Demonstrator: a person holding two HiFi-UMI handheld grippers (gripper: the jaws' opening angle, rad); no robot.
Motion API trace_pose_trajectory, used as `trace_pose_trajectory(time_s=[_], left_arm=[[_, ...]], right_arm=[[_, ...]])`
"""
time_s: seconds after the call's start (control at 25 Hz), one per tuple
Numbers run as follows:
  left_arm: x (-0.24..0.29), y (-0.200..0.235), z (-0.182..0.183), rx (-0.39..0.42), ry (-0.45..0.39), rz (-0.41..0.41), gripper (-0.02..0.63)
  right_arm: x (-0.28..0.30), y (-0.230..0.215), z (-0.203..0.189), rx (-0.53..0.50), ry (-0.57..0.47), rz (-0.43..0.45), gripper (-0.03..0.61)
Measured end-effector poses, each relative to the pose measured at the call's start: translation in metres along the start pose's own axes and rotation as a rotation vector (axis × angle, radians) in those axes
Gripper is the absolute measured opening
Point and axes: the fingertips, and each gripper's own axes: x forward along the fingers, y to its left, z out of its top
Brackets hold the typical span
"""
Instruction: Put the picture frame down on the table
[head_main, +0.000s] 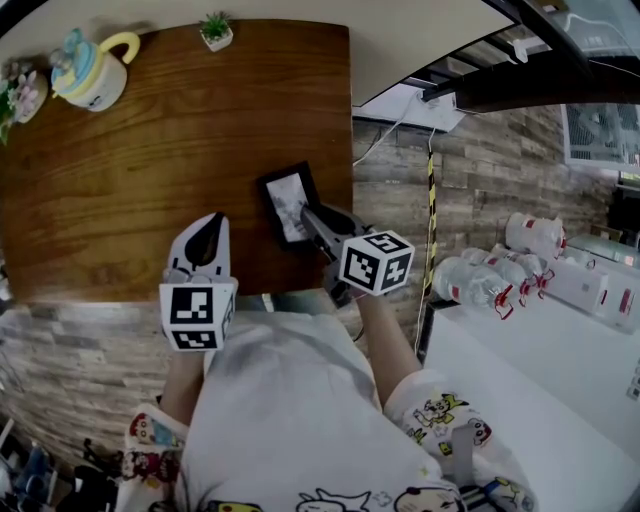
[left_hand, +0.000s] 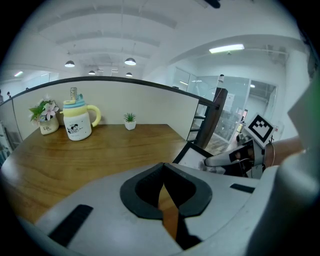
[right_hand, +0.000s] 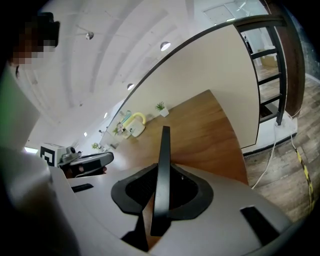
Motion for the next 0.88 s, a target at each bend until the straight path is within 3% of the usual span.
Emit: trace_pose_trajectory(time_s=[0.88], left_arm=[[0.008, -0.004, -0.012, -0.001, 0.031, -0.002, 0.004]], right_arm=[[0.01, -0.02, -0.011, -0.076, 0.064, -0.064, 0.098]])
